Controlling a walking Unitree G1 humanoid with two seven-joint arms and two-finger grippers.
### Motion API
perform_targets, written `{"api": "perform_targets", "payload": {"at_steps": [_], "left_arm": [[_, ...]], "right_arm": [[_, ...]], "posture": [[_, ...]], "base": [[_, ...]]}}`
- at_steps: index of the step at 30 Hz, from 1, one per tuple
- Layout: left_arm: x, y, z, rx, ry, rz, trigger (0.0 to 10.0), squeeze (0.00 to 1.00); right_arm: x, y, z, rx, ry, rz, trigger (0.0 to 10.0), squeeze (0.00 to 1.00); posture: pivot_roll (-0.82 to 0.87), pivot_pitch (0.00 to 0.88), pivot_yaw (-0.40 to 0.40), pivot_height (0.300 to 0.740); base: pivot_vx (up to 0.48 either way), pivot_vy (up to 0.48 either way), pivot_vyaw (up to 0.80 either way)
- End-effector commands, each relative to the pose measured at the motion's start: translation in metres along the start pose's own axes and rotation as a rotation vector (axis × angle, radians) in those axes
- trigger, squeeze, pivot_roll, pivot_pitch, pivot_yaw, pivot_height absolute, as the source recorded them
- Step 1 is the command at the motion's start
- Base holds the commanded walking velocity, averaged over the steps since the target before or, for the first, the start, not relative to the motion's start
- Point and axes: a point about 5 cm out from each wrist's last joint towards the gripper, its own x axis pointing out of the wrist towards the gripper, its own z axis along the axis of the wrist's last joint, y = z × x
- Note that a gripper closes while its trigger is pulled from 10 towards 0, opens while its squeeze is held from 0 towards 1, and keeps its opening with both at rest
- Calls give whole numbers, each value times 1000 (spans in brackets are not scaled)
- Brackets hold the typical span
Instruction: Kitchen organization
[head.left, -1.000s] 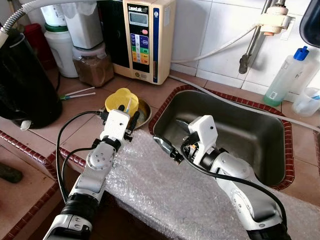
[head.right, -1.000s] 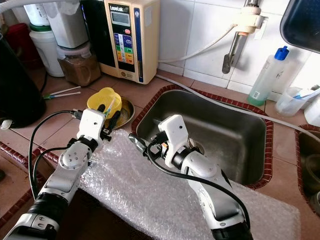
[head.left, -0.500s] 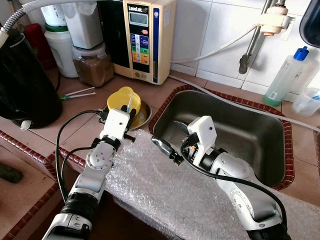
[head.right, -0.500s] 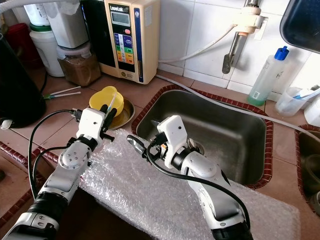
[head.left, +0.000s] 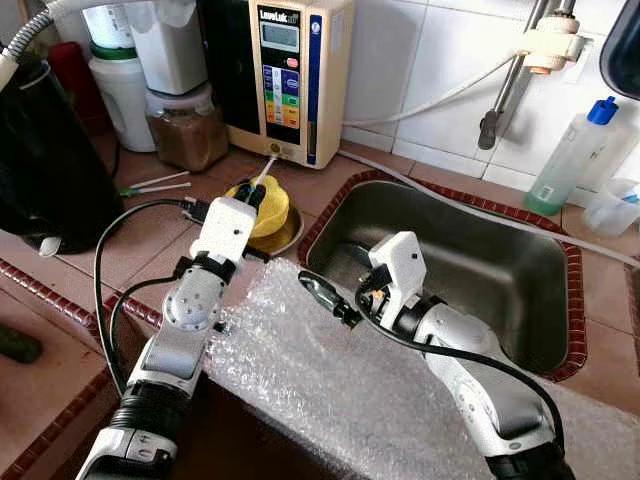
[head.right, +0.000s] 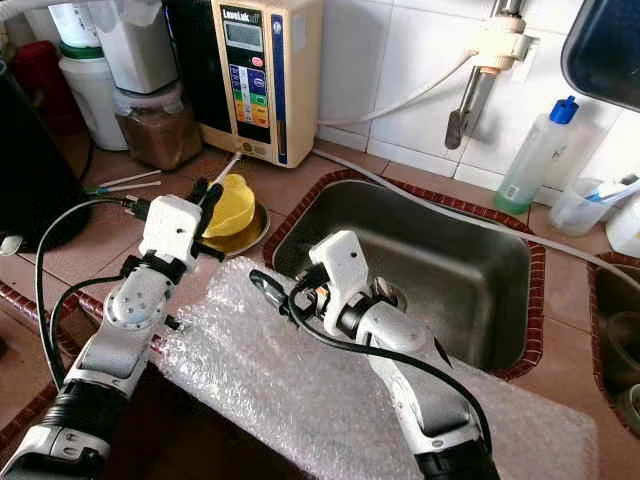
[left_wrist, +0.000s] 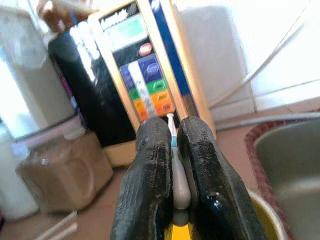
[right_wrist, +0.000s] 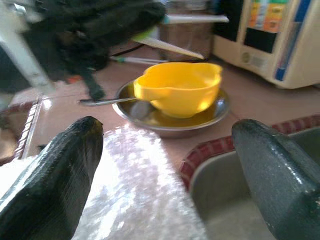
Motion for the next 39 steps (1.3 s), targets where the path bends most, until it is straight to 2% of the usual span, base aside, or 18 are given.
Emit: {"api": "perform_targets", "payload": {"at_steps": [1,4,5,6,7,8,11,15,17,21,22,26,34,36,37,39], "left_arm": [[8,0,19,16,-90,-41,0,0],[12,-7,30,53,-148,-103,0,0],[11,-10,31,65,-161,-118,0,0],[10,-14,32,66,-176,-140,0,0],[10,-17,32,65,-185,-155,0,0],[9,-22,32,72,-191,-180,0,0],[7,-44,42,113,-262,-280,0,0],[8,-56,46,118,-289,-328,0,0],[8,-72,48,141,-325,-402,0,0],[11,-81,48,166,-353,-449,0,0],[13,-82,47,174,-356,-455,0,0],[17,-78,47,187,-354,-435,0,0],[16,-64,36,220,-317,-370,0,0],[13,-63,31,234,-310,-372,0,0],[13,-63,31,234,-310,-372,0,0],[10,-66,28,233,-307,-382,0,0]], "right_arm": [[2,-6,4,-13,-16,-34,10000,690],[4,-13,6,-15,-27,-68,10000,678],[4,-15,6,-17,-30,-80,10000,631],[4,-19,8,-21,-36,-100,10000,145],[4,-22,9,-23,-39,-113,10000,145],[4,-28,10,-24,-46,-147,10000,0],[1,-54,22,4,-98,-285,10000,0],[-2,-66,29,26,-126,-343,10000,0],[-4,-82,39,23,-143,-415,10000,0],[-8,-91,47,14,-139,-444,10000,0],[-11,-94,47,53,-133,-453,10000,0],[-17,-96,44,109,-108,-437,10000,0],[-38,-108,25,173,-8,-426,10000,0],[-41,-110,24,287,-22,-409,10000,0],[-41,-110,24,287,-22,-409,10000,0],[-41,-111,27,377,-58,-410,10000,0]], "posture": [[40,0,-15,740],[46,0,-14,740],[47,0,-15,740],[48,0,-16,740],[48,0,-16,740],[48,0,-17,740],[46,0,-18,740],[46,0,-18,740],[32,0,-17,740],[20,0,-7,740],[6,0,4,740],[-1,0,11,740],[4,0,0,740],[6,0,-5,740],[6,0,-5,740],[7,0,-7,740]], "base": [[0,0,0],[0,0,0],[0,0,0],[0,0,0],[0,0,0],[0,0,0],[0,0,0],[0,0,0],[0,0,0],[0,0,0],[0,0,0],[0,0,0],[0,0,0],[0,0,0],[0,0,0],[0,0,0]]}}
